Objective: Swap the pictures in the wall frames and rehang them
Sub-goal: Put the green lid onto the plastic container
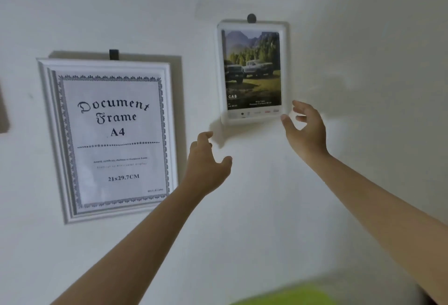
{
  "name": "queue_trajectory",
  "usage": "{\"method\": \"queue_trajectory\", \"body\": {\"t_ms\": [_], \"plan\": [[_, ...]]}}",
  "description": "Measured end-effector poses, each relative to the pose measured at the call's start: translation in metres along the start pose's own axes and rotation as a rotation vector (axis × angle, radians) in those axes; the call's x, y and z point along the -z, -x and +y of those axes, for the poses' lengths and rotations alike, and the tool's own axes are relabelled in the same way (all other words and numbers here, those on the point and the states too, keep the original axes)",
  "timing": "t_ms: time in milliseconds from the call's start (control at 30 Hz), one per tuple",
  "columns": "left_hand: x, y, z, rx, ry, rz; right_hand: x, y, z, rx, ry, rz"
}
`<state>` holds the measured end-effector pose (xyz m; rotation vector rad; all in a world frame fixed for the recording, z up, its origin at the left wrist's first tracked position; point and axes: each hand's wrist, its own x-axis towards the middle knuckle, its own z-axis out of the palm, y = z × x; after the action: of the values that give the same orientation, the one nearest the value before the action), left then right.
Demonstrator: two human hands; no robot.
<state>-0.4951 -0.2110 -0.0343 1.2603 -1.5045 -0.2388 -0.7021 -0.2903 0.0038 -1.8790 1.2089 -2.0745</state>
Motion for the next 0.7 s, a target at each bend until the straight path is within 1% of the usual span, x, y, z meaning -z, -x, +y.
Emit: {"method": "queue_trajectory", "body": {"t_ms": [133, 200, 367, 500, 600, 633, 700], "plan": [[-0.021, 0.057, -0.031, 0.103, 0.0, -0.091, 0.023, 0.078, 0.048, -0.005, 0.124, -0.118], [-0.034, 0.086, -0.049, 0.168, -0.01, -0.151, 0.037, 0.122, 0.073, -0.054, 0.192, -0.203], [-0.073, 0.163, -0.102, 0.395, -0.017, -0.335, 0.078, 0.216, 0.131, -0.292, 0.313, -0.409], [-0.101, 0.225, -0.137, 0.582, -0.047, -0.467, 0.114, 0.271, 0.172, -0.451, 0.483, -0.598], [-0.116, 0.261, -0.157, 0.656, -0.109, -0.552, 0.139, 0.303, 0.196, -0.554, 0.613, -0.783], [-0.118, 0.27, -0.162, 0.673, -0.128, -0.581, 0.146, 0.312, 0.203, -0.601, 0.645, -0.817], [-0.121, 0.283, -0.173, 0.702, -0.172, -0.619, 0.159, 0.326, 0.214, -0.687, 0.699, -0.829]]}}
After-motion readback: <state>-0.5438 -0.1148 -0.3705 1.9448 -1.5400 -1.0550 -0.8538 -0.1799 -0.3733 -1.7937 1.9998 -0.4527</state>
